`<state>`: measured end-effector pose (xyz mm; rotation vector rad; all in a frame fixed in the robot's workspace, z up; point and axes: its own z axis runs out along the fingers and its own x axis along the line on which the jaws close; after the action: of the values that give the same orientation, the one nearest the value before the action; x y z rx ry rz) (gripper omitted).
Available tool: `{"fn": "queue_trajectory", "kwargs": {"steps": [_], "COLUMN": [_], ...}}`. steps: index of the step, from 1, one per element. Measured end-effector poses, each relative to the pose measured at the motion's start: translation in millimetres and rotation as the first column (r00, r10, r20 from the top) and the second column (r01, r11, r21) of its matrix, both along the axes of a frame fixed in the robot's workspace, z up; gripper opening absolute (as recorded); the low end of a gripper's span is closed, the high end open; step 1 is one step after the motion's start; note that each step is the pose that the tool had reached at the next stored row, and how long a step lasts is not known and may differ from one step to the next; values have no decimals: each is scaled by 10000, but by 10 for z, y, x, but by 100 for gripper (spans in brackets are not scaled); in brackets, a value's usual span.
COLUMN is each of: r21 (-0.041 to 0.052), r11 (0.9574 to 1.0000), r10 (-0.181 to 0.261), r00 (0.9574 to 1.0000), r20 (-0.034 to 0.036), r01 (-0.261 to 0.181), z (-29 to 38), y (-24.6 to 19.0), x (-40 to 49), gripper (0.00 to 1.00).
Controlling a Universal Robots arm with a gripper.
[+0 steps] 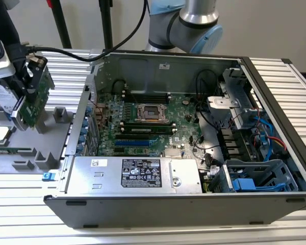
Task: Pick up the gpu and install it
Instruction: 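Pick up the gpu and move the gpu toward the slot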
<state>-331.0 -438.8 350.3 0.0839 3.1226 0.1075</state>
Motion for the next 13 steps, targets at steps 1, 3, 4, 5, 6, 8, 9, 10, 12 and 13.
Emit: {"fn": "queue_trajectory", "kwargs": {"steps": [1, 3, 4, 5, 6, 8, 9, 10, 12, 13], "r21": [0, -1, -2, -1, -1, 0, 0, 0, -1, 0], "r11": [10000, 10000, 10000, 10000, 10000, 10000, 10000, 10000, 10000, 10000], "r10": [0, -1, 0, 0, 0, 0, -1, 0, 0, -1], "r00": [10000, 10000, 10000, 10000, 10000, 10000, 10000, 10000, 10000, 10000], "r20": [0, -2, -3, -2, -2, 0, 0, -1, -1, 0], "r01": [0, 1, 0, 0, 0, 0, 1, 0, 0, 1], "z": [0, 6, 11, 17, 26, 44, 54, 65, 86, 96], "y": [0, 0, 0, 0, 0, 0, 0, 0, 0, 0], "x": [0, 0, 0, 0, 0, 0, 0, 0, 0, 0], "gripper": [0, 0, 0, 0, 0, 0, 0, 0, 0, 0]}}
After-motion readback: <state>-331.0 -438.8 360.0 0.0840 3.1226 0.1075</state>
